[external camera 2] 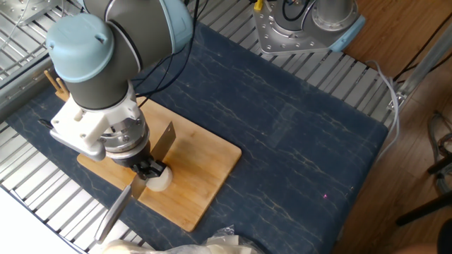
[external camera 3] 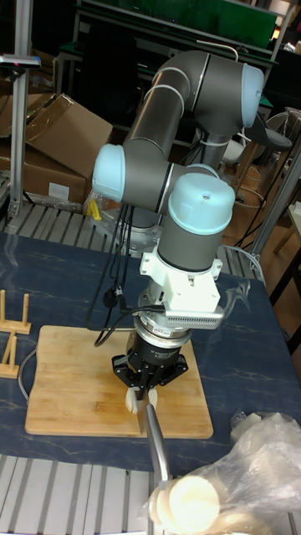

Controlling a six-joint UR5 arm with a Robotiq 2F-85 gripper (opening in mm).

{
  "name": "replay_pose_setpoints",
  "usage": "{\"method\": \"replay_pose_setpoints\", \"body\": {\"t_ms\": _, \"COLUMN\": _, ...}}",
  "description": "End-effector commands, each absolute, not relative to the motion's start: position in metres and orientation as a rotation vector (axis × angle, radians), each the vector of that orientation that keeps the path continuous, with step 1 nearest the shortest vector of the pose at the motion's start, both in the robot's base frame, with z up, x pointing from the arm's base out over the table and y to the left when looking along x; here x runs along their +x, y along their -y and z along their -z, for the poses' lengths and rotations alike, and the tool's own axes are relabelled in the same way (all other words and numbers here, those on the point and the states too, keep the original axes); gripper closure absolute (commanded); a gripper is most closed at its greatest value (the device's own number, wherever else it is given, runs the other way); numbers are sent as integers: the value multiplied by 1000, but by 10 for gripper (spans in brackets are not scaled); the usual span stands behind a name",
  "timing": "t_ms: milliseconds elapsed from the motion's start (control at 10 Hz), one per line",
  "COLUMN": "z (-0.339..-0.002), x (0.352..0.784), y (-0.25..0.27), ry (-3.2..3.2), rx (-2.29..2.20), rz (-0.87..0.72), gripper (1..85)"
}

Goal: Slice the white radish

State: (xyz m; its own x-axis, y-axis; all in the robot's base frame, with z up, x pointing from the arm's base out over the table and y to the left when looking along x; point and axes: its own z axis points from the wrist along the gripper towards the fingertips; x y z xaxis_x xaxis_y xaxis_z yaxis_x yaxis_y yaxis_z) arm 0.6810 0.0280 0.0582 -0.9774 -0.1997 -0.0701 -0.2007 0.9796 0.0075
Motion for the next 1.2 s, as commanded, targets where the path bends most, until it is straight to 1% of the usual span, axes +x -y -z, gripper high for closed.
{"method": "replay_pose_setpoints", "body": {"t_ms": 0, "z": -58, "x": 685, "y": -30, "ry": -3040, "rx": -306, "rz": -47, "gripper": 847}}
{"method": "replay_pose_setpoints", "body": {"t_ms": 500, "z": -52, "x": 690, "y": -31, "ry": -3007, "rx": -322, "rz": -64, "gripper": 847}}
{"method": "replay_pose_setpoints", "body": {"t_ms": 600, "z": -56, "x": 686, "y": -33, "ry": -3022, "rx": -315, "rz": -69, "gripper": 847}}
{"method": "replay_pose_setpoints", "body": {"t_ms": 700, "z": -68, "x": 678, "y": -31, "ry": -3051, "rx": -312, "rz": -56, "gripper": 847}}
{"method": "replay_pose_setpoints", "body": {"t_ms": 800, "z": -80, "x": 672, "y": -31, "ry": -3066, "rx": -318, "rz": -85, "gripper": 847}}
{"method": "replay_pose_setpoints", "body": {"t_ms": 900, "z": -85, "x": 668, "y": -32, "ry": -3069, "rx": -314, "rz": -92, "gripper": 847}}
{"method": "replay_pose_setpoints", "body": {"t_ms": 1100, "z": -83, "x": 669, "y": -33, "ry": -3073, "rx": -300, "rz": -88, "gripper": 847}}
